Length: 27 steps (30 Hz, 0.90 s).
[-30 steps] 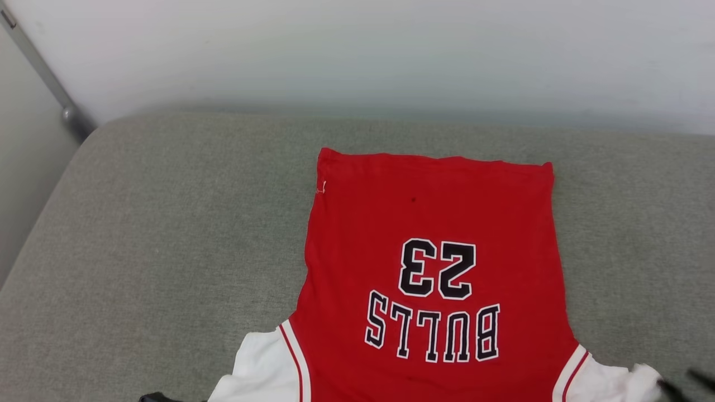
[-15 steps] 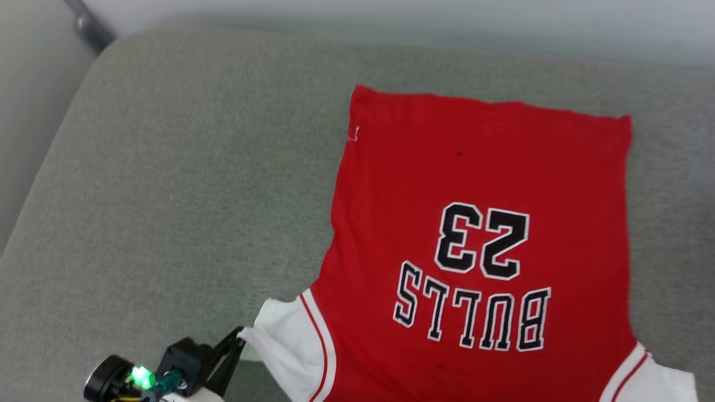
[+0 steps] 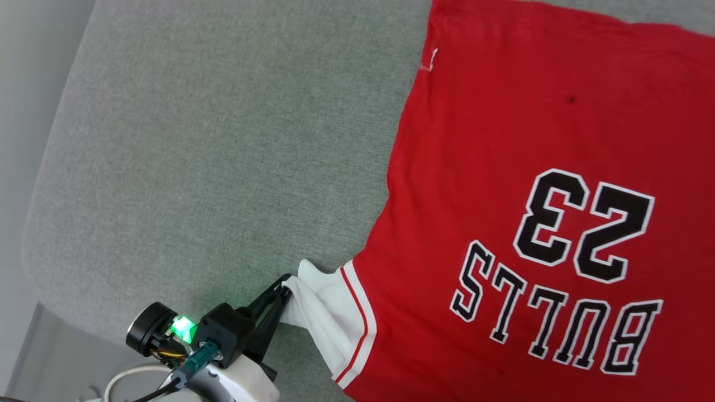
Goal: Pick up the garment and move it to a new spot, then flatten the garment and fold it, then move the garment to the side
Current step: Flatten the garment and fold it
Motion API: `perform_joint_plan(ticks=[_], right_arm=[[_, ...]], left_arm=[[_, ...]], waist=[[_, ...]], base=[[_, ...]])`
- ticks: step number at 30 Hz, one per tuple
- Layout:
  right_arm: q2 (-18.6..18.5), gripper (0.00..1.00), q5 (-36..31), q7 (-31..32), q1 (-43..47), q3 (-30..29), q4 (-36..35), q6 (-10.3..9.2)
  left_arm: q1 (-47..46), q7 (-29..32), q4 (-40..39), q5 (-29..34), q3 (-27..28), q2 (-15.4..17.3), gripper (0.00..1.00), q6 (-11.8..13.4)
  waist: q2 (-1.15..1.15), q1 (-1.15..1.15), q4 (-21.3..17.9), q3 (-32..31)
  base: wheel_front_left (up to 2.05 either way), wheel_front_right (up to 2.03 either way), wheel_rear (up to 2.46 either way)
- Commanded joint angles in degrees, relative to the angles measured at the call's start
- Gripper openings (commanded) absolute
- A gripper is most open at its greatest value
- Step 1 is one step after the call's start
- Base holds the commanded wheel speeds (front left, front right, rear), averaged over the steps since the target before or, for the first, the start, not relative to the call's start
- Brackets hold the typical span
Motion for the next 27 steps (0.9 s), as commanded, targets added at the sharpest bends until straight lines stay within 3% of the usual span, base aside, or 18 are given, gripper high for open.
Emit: perform_joint_plan(ticks=[1,9,10,11,18,23,27], right_arm=[[0.8,1.00,-0.8,0.1,-0.9,-0.1,1.4,-0.04],[3.1,1.00,-1.0,-1.1,5.3,1.4,4.5,-0.04],[3.1,0.38,-1.1,-1.4,5.6,1.5,4.5,-0.04],[3.2,0.00,-1.3,-1.7,5.7,1.3,4.5,-0.04],[3.0,0.00,-2.6,-6.4,3.5,0.7,3.5,-0.04],[3.8,0.00,-0.9,-11.4,3.6,2.8,2.2,-0.04],[2.4,0.00,1.4,-15.1,5.5,5.6,-0.2,-0.04]], left_arm=[[-1.0,-0.1,0.1,0.4,0.1,-0.8,0.00,0.0],[-1.6,-0.5,1.7,0.8,0.1,-2.3,0.00,-0.1],[-1.6,-0.5,1.9,0.7,0.2,-2.4,0.00,-0.2],[-1.6,-0.6,2.2,0.6,0.2,-2.4,0.00,-0.2],[0.1,-1.2,3.7,-0.5,0.6,-1.7,0.00,-0.6],[2.3,-1.6,4.6,-1.6,0.6,-1.0,0.00,-0.5],[4.7,-1.9,5.1,-2.9,1.0,0.3,0.00,0.0]], waist=[[0.00,-0.02,2.6,3.1],[0.00,-0.02,3.5,4.7],[0.00,-0.02,3.5,4.5],[0.00,-0.02,3.3,4.2],[0.00,-0.02,1.5,-0.5],[0.00,-0.02,-1.0,-6.1],[0.00,-0.02,-3.1,-10.6]], base=[[0.00,0.00,0.00],[0.00,0.00,0.00],[0.00,0.00,0.00],[0.00,0.00,0.00],[0.00,0.00,0.00],[0.00,0.00,0.00],[0.00,0.00,0.00]])
